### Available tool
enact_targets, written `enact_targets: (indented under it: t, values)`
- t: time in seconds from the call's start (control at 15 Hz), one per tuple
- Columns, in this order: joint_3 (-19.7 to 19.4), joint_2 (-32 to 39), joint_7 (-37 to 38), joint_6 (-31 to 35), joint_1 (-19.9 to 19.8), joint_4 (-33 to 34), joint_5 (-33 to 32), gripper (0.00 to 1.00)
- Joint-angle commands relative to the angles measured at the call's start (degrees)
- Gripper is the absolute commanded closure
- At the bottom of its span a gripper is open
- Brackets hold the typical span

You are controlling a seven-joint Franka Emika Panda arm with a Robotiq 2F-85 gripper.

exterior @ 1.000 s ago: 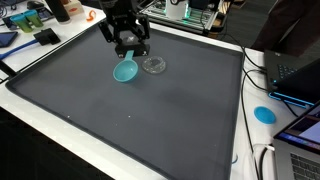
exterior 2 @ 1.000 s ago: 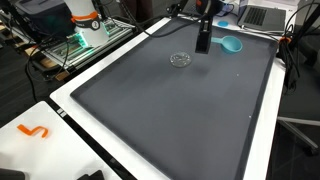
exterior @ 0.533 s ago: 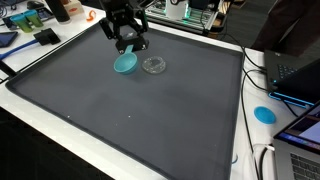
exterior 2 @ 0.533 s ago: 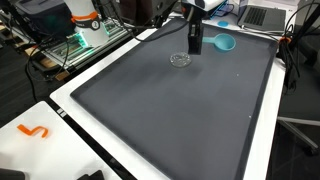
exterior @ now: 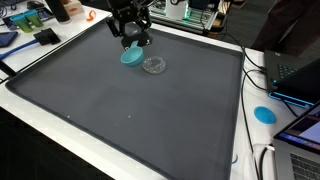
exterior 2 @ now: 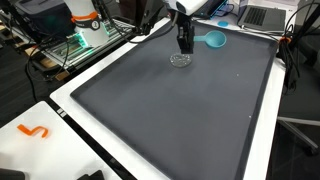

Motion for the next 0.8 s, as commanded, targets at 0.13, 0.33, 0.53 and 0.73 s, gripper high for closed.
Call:
enact_targets:
  t: [0.13, 0.33, 0.53, 0.73]
  values:
    - [-1.14, -4.53, -12.24, 3.54, -0.14, -7.09, 9.99, 0.69]
    - [-2.05, -5.49, -17.89, 4.04, 0.37, -9.11, 14.12, 0.69]
    - [-2.81, -6.58, -22.23, 4.66, 0.89, -11.21, 16.95, 0.69]
    - [-3.34, -7.24, -26.52, 4.74, 1.19, -12.83, 19.99, 0.69]
